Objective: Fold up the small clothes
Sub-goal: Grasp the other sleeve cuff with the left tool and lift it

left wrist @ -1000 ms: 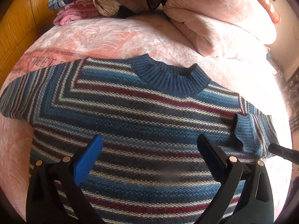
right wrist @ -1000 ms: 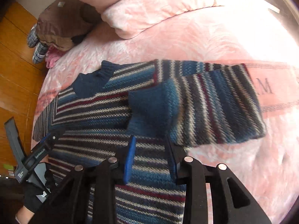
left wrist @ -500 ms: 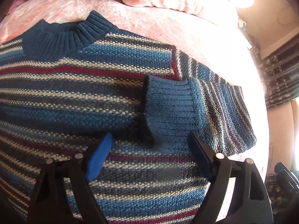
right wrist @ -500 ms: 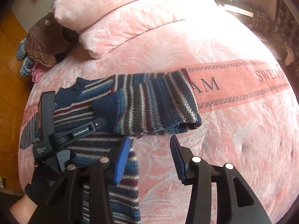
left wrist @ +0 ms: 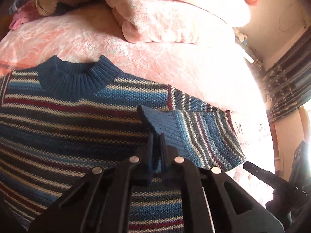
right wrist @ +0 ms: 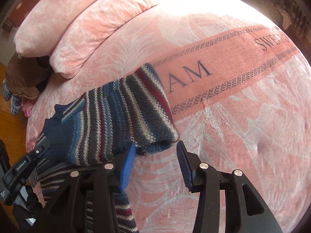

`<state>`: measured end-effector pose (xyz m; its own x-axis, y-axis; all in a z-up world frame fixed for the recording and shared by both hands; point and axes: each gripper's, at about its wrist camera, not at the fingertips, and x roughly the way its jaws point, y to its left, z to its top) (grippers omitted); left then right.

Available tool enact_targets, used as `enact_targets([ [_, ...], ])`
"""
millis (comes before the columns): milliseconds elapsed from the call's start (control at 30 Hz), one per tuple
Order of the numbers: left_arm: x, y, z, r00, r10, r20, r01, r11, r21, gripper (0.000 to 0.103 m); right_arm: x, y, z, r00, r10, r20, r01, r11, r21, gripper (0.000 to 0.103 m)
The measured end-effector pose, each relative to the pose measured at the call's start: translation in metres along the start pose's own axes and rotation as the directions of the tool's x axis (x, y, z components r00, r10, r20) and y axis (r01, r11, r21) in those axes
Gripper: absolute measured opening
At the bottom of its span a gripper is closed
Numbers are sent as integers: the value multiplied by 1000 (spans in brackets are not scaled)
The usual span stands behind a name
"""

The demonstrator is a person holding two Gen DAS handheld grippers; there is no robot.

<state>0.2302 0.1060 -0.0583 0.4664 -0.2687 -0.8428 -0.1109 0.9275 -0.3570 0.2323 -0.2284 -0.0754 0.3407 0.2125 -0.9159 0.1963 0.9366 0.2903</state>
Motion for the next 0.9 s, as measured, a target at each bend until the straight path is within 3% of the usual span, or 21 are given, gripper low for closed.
enact_targets([
  [200,-51,78,21,995,87,42,-86,996,-30,4,30,13,2,994,93,-56,-92,995,27,46],
  [300,-63,115,27,988,141,57,-137,988,-63,4,48,20,1,992,99,-84,-97,995,17,49],
  [433,-71,154,28,980,187,65,-181,980,-87,4,68,36,-6,970,197,-145,-194,980,32,52],
  [533,-62,171,30,978,201,57,-195,977,-87,4,76,59,-15,980,132,-149,-145,986,-79,51],
  [633,-42,181,24,974,227,22,-224,971,-81,4,85,70,-21,984,93,-154,-114,984,-134,34],
  [800,-12,205,8,948,313,-53,-316,945,-80,6,89,75,-25,988,50,-149,-73,985,-155,34],
  [900,-17,222,5,938,339,-78,-347,930,-126,6,88,83,-24,988,24,-149,-51,981,-185,36],
])
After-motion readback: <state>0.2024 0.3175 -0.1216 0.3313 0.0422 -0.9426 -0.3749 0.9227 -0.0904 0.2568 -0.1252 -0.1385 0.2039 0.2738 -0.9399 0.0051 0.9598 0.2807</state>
